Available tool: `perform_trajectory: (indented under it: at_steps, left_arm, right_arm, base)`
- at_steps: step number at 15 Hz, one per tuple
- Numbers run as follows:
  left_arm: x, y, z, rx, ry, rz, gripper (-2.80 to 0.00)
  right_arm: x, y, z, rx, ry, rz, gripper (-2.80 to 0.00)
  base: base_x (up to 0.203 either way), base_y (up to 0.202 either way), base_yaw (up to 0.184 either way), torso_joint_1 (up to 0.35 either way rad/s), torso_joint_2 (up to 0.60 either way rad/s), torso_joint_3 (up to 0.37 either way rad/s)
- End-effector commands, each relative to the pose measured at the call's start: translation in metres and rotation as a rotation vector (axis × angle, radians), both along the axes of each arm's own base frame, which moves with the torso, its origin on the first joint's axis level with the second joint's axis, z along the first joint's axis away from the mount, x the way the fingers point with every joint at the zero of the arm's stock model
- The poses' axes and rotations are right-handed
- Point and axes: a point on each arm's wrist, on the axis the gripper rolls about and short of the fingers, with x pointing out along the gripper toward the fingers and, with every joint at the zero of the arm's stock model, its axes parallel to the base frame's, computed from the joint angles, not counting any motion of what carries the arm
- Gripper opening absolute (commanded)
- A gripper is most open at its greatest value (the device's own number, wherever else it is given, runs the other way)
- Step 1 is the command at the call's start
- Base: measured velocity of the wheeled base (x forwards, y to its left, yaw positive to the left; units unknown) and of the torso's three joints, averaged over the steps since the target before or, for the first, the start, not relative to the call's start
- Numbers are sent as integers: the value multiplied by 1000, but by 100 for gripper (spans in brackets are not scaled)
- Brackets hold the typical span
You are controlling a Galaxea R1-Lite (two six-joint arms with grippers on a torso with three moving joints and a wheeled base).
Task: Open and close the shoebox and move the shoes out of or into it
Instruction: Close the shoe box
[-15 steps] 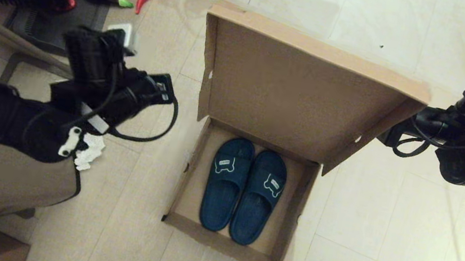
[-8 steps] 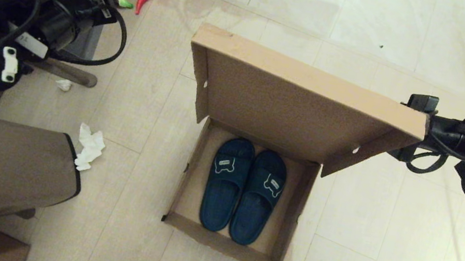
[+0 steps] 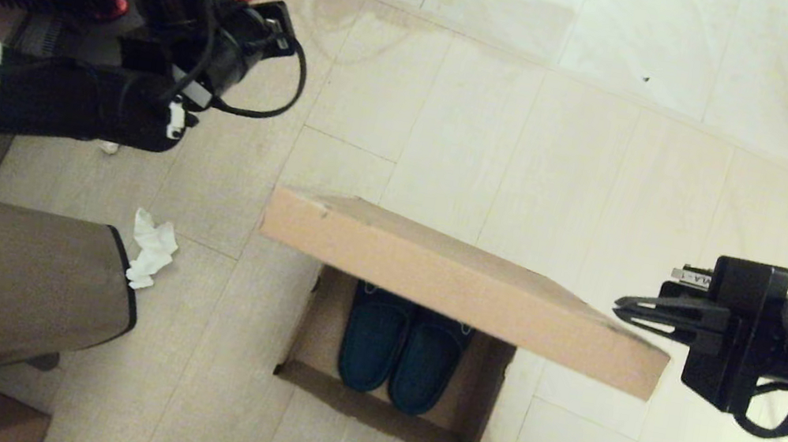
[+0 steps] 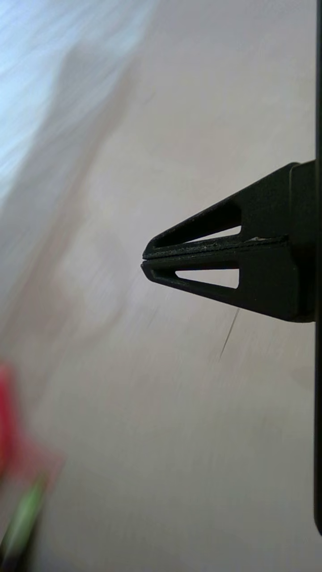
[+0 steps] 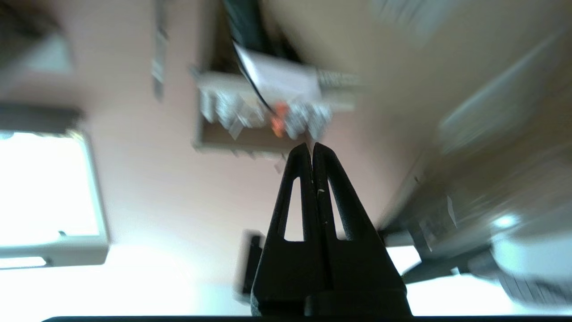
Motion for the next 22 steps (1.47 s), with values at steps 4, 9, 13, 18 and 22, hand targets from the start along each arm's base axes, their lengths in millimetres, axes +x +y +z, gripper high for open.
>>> perform_trajectory:
  at_steps: [4, 9, 13, 18, 22]
  left_arm:
    - [14, -54, -54, 47, 117, -111, -280]
    - [-1, -41, -147, 218, 436, -86, -280]
    - [-43, -19, -212, 318, 637, -85, -280]
    - [-55, 3, -226, 137, 683, -35, -280]
    - [-70, -3, -250, 177, 771, -65, -280]
  right_arm:
    - [-47, 11, 1, -1, -60, 61, -280]
    - [1, 0, 5, -38, -434, -153, -280]
    - [54, -18, -12, -237, -710, -621, -280]
    - [70, -24, -41, -639, -779, -640, -280]
    - [77, 9, -49, -1022, -740, -708, -280]
  base:
    - [0, 0, 0, 0, 0, 0]
    - [0, 0, 0, 0, 0, 0]
    - [0, 0, 0, 0, 0, 0]
    - [0, 0, 0, 0, 0, 0]
    - [0, 0, 0, 0, 0, 0]
